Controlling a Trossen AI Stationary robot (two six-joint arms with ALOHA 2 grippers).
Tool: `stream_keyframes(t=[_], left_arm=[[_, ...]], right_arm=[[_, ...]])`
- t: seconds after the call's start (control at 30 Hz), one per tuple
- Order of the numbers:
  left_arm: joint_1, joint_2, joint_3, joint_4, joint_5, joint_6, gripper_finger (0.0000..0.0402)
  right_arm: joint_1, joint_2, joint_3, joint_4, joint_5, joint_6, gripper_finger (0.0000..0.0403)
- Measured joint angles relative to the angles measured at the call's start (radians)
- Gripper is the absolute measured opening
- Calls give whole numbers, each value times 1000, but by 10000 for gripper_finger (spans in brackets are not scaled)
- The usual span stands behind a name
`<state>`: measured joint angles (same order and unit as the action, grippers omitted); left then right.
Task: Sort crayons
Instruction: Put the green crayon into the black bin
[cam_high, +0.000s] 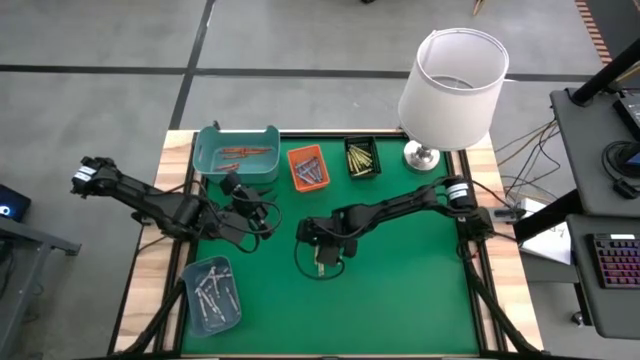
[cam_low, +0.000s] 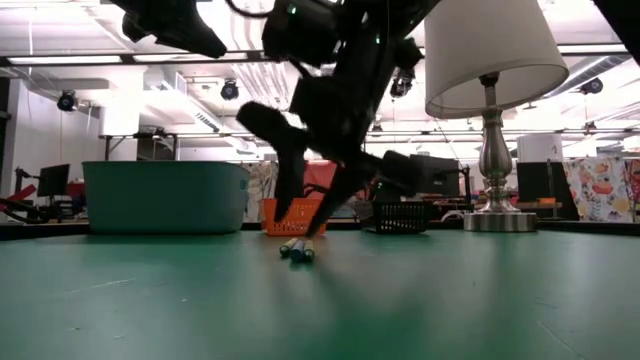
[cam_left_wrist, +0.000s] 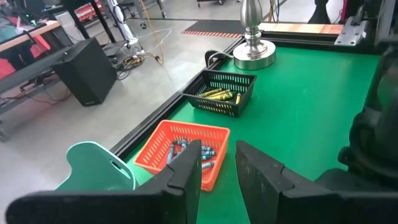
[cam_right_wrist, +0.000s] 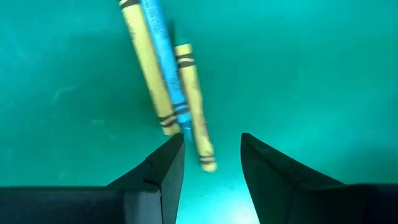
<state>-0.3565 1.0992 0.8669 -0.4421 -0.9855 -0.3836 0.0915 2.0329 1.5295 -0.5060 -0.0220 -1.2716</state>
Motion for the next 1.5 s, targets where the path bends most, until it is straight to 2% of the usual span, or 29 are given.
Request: stream_keyframes(t=[0.3, 0.63, 1.1, 1.2, 1.3, 1.4, 1.5], left_arm=[[0, 0, 0, 3, 0, -2, 81], [0, 0, 1, 16, 0, -8, 81], [0, 1, 1, 15, 3, 14, 81], [0, 11, 1, 15, 37, -18, 81], [0, 29, 1, 16, 101, -69, 81], [0, 56, 1, 24, 178, -136, 81], [0, 94, 1, 33, 234, -163, 81]], right_arm=[[-24, 38, 3, 30, 20, -5, 148], [-51, 61, 3, 54, -53, 30, 144], [-54, 65, 1, 77, -108, 76, 63], [-52, 46, -1, 73, -87, 151, 49], [-42, 4, -3, 62, -37, 296, 37], [-31, -68, -2, 33, 45, 498, 29], [-28, -129, -1, -20, 73, 803, 27]])
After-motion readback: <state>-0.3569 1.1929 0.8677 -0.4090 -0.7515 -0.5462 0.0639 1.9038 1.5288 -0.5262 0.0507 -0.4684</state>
